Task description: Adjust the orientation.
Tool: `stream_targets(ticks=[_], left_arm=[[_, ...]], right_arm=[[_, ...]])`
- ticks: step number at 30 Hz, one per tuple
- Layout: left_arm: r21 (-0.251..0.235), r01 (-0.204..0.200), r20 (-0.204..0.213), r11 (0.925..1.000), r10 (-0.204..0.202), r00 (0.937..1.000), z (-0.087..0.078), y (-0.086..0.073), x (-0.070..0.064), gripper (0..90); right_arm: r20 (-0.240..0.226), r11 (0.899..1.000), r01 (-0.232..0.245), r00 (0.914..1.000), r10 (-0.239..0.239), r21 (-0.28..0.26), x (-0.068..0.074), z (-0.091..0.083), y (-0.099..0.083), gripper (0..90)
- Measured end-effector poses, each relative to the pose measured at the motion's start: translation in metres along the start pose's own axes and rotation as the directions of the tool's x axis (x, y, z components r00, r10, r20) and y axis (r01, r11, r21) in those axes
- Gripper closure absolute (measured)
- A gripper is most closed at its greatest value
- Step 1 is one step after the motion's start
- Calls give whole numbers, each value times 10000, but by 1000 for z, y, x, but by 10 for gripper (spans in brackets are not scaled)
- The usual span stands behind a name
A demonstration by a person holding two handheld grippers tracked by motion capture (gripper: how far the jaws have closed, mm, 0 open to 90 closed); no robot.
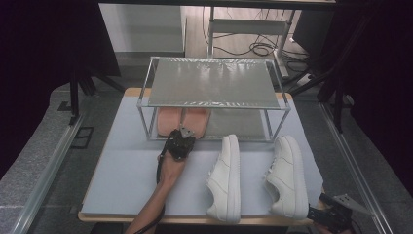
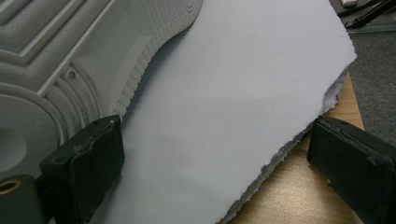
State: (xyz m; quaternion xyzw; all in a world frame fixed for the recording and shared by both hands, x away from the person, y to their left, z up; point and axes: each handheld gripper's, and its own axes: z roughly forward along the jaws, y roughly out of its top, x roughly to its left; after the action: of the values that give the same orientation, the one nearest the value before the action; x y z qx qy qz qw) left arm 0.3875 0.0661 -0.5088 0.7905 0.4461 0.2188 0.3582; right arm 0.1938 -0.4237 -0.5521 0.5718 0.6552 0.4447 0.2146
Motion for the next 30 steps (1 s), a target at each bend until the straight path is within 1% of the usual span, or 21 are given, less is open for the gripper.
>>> stream_targets(ticks=[5, 8, 9, 13, 16, 22, 23, 25, 28, 29, 30], left_arm=[[38, 42, -51, 10000, -41, 10000, 6, 8, 3, 895], [199, -40, -154, 9998, 43, 9999, 11, 11, 5, 894], [149, 52, -139, 9999, -50, 9999, 12, 11, 5, 894], [184, 23, -152, 9998, -20, 9999, 13, 12, 7, 894], [49, 142, -26, 9999, -142, 9999, 10, 12, 5, 889], [-109, -38, 250, 9999, 41, 9997, -1, 10, 2, 856], [-154, 26, 313, 9999, -21, 9995, -3, 10, 1, 856], [-252, 20, 462, 9997, -8, 9989, -7, 8, 0, 833], [-285, -109, 602, 9995, 126, 9981, -15, 6, -1, 795], [-360, -44, 669, 9993, 68, 9977, -16, 5, -2, 779], [-339, -85, 715, 9994, 109, 9974, -19, 4, -2, 766]], right_arm=[[-15, 10000, -7, 10000, 7, -19, 0, 0, 0, 37], [-2, 10000, -1, 10000, 1, 1, 0, 0, 0, 37], [-2, 10000, -1, 10000, 1, 1, 0, 0, 0, 37], [-20, 10000, -8, 10000, 8, -21, 0, 0, 0, 37], [-15, 10000, -2, 10000, 2, -4, 0, 0, 0, 37], [-13, 10000, 1, 10000, -1, -6, 0, 0, 0, 37], [-13, 10000, 1, 10000, -1, -6, 0, 0, 0, 37], [-10, 10000, 0, 10000, 0, -5, 0, 0, 0, 37], [-4, 10000, -3, 10000, 3, -5, 0, 0, 0, 37], [-1, 10000, -2, 10000, 2, -8, 0, 0, 0, 37], [2, 10000, -5, 10000, 5, -8, 0, 0, 0, 37]])
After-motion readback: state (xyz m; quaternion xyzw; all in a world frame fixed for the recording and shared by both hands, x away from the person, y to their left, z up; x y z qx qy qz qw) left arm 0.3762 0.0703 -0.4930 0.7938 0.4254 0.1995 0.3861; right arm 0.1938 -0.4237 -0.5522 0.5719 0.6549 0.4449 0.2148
